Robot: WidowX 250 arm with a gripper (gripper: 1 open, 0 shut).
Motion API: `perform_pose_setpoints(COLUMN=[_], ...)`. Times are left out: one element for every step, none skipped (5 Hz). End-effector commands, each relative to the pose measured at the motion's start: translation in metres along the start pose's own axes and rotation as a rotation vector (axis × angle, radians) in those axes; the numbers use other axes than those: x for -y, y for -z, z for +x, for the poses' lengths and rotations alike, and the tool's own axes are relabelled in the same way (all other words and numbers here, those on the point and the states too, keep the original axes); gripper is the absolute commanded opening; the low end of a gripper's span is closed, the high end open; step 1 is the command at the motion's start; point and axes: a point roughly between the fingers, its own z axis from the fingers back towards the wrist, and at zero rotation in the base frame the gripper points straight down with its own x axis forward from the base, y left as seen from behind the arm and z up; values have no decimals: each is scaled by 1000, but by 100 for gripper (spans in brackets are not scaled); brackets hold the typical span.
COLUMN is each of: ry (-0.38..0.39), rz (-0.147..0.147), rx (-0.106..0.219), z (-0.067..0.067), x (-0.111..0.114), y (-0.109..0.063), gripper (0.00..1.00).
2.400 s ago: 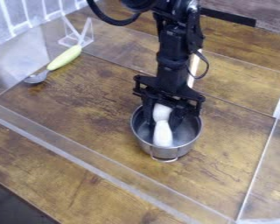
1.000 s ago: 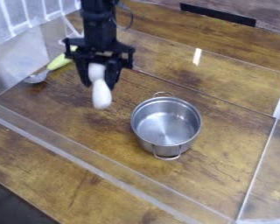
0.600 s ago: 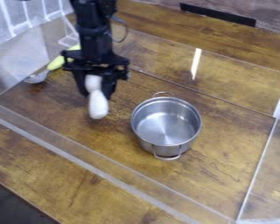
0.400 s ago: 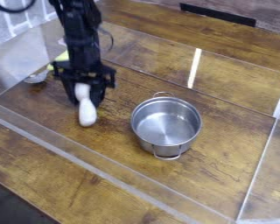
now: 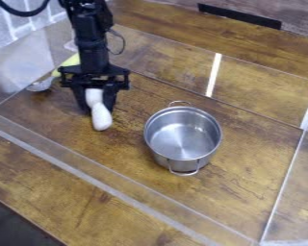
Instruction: Remove the mushroom from the silver pot and put it on the table
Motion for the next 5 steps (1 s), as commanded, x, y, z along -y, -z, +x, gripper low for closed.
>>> perform_pose_setpoints(ry=[2, -12, 36, 84, 130], rz=[-9, -2, 8, 10, 2], rx=[34, 16, -2, -17, -30], z=[6, 6, -1, -6, -9], x=[13, 14, 19, 28, 41], y=[-15, -13, -11, -10, -9], gripper=[0, 0, 100, 100, 100])
